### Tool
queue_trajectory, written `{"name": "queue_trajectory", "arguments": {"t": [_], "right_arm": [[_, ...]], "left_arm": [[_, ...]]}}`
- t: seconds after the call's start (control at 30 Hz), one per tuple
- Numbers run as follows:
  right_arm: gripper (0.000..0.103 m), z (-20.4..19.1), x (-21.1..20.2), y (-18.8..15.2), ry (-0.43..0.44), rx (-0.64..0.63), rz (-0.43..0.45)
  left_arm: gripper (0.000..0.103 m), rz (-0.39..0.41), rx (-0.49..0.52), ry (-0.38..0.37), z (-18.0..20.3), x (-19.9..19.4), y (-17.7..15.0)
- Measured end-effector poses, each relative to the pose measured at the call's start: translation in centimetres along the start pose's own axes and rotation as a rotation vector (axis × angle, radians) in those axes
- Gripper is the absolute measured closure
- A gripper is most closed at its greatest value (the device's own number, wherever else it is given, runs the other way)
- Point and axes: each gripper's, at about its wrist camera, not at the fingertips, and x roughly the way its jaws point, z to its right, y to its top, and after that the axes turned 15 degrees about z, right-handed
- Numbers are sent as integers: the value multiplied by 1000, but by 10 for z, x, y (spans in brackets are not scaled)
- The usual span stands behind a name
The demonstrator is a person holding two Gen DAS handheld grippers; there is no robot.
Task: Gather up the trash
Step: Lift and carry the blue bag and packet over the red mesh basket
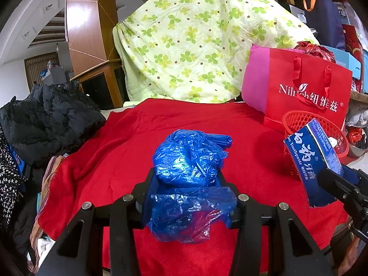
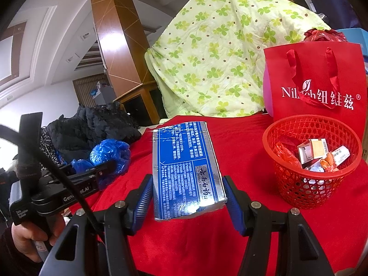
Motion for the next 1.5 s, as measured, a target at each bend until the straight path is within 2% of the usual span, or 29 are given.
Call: {"name": "queue_trajectory", "arguments": {"t": [1.0,1.5], "right_arm": [[40,3,-3,-1,-7,21,0],[40,10,-17,1,-20,58,29]], "left_arm": [[54,-5,6,-6,2,-2,-3],[54,11,52,-11,21,-7,6]]}}
